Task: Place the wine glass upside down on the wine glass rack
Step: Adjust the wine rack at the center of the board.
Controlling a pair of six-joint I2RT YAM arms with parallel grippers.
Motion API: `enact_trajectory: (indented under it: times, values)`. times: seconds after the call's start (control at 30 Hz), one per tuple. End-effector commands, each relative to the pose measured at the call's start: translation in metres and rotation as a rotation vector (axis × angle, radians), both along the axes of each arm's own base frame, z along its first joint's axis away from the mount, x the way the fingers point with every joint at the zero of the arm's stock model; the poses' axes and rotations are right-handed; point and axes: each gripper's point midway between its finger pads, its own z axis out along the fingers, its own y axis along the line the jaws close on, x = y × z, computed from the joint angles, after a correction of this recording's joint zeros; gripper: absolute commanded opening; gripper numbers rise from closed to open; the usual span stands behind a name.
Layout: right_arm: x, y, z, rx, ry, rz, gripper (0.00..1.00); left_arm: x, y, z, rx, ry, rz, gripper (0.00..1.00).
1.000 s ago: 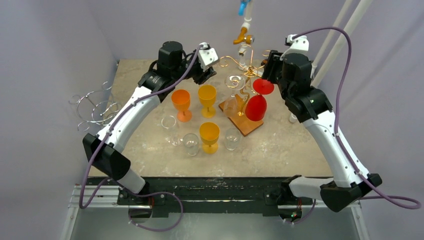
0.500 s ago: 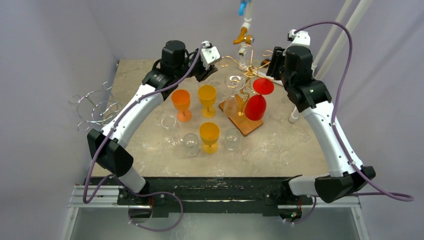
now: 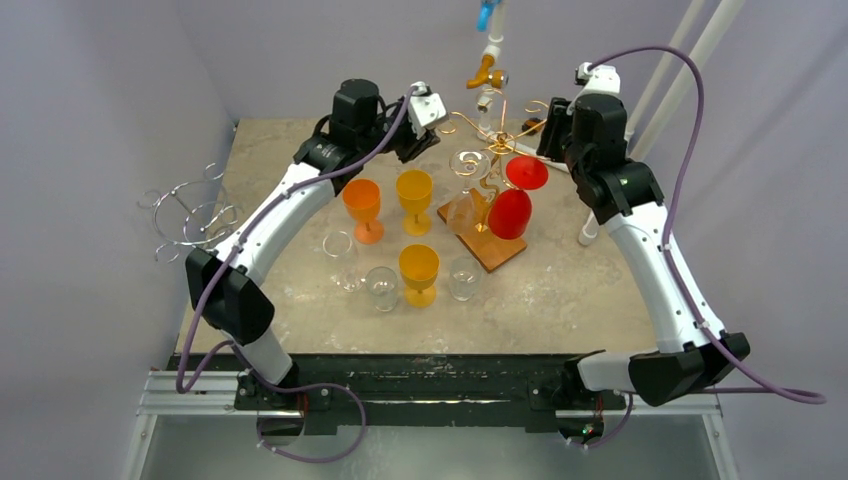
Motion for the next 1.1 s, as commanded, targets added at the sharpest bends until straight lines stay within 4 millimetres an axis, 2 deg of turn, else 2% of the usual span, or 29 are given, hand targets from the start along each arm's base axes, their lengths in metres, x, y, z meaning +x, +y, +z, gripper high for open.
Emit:
enact_trajectory:
  times: [0.0,0.17,0.37,0.57,0.8,0.9,1.07]
  values:
    - [-0.004,-0.01,0.007,-0.025,-0.031,-0.012,0.48,0.006,-0.008,0.038,-0.052,-0.084,-0.017,0.3]
    - [0.0,-0.009,-0.005,-0.022,-0.012,-0.005,0.44,0.006,-0.014,0.042,-0.062,-0.087,-0.028,0.25]
    - [-0.012,-0.002,-0.001,0.028,-0.036,0.037,0.3,0.01,-0.021,0.036,-0.053,-0.085,-0.025,0.23]
    - [-0.025,-0.001,0.003,0.048,-0.057,0.057,0.26,0.018,-0.026,0.029,-0.042,-0.082,-0.007,0.21]
    - [-0.033,0.002,-0.004,0.088,-0.044,0.068,0.24,0.034,-0.023,0.023,-0.017,-0.102,0.042,0.19]
    - [-0.034,0.003,0.003,0.094,-0.06,0.073,0.25,0.036,-0.019,0.023,-0.008,-0.105,0.067,0.18]
    - [-0.033,-0.004,0.033,0.09,-0.126,0.044,0.28,0.026,-0.009,0.023,0.003,-0.123,0.081,0.17]
